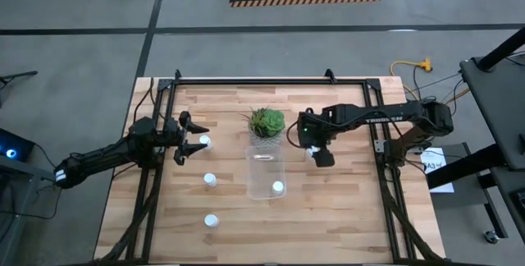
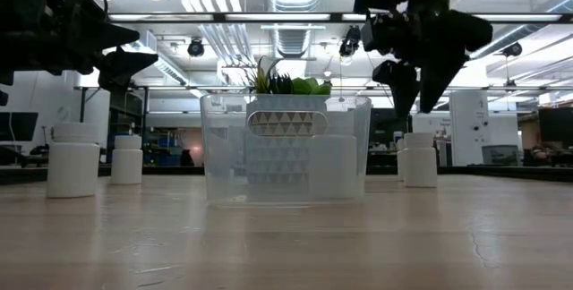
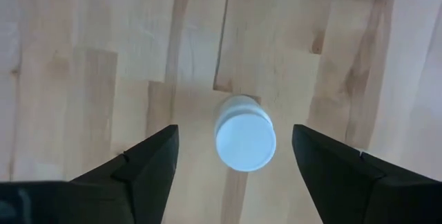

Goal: Pick and place pill bottles into a basket
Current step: Put the pill bottle into the bin

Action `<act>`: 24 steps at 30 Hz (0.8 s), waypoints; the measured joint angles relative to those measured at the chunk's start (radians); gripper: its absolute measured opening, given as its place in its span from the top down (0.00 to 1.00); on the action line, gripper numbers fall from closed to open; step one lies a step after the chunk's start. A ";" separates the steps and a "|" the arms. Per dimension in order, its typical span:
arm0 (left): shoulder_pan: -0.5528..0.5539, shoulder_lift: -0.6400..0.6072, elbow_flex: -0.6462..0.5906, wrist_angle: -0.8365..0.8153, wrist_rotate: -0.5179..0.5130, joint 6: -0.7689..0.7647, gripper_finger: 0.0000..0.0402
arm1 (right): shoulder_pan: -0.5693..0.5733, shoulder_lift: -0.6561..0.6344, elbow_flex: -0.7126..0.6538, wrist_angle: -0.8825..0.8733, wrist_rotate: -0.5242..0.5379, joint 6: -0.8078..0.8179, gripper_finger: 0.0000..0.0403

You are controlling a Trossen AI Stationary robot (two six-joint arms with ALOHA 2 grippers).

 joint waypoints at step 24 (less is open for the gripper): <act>0.000 -0.001 0.000 0.000 0.000 0.000 0.36 | -0.034 0.002 -0.119 0.140 0.006 -0.049 0.35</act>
